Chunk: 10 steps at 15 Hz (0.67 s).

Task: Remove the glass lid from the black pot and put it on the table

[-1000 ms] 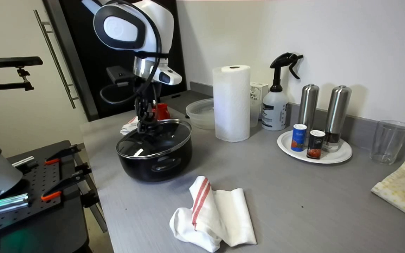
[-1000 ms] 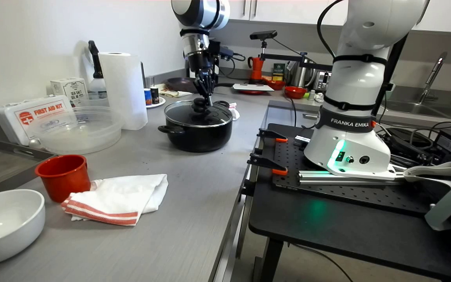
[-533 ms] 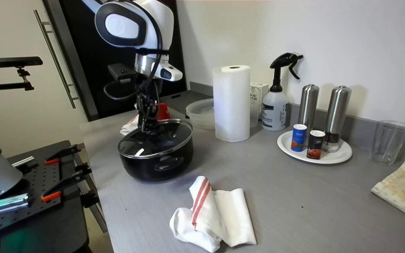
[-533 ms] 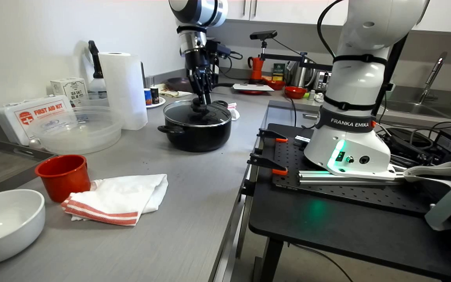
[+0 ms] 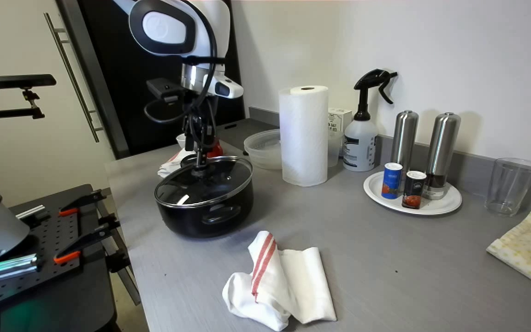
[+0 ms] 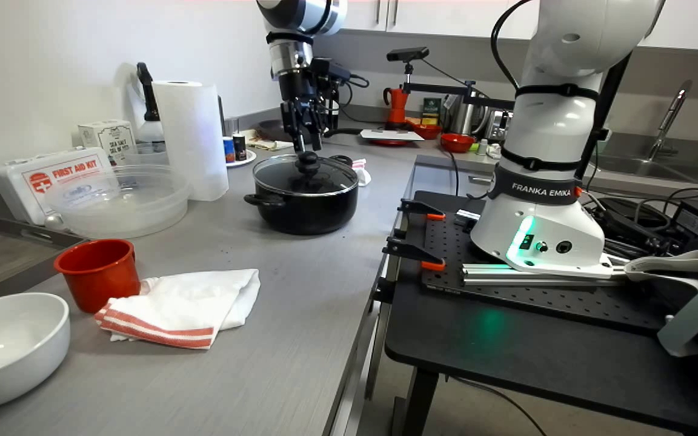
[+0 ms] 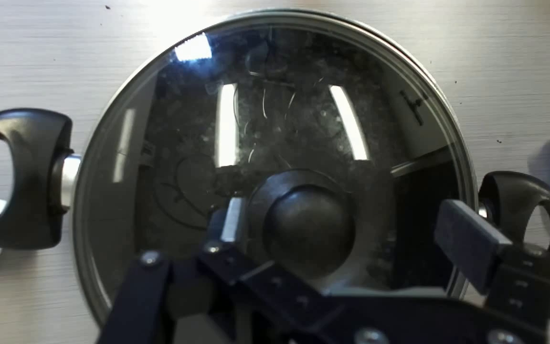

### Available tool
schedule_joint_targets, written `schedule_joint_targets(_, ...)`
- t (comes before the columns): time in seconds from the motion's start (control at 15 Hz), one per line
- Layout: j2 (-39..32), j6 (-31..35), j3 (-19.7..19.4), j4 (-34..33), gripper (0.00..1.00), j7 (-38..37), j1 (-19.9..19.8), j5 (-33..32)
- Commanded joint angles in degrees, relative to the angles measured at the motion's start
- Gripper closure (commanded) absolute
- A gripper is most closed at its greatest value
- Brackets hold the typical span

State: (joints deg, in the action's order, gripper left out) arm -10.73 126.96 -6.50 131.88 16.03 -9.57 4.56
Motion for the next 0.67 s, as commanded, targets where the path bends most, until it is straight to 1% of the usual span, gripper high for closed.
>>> schedule_joint_targets(0.0, 0.3, 0.22, 0.36, -0.52, 0.0, -0.8, 0.14, 0.75)
schedule_joint_targets(0.6, -2.71, -0.59, 0.34, -3.4, 0.0, -0.72, -0.22, 1.05)
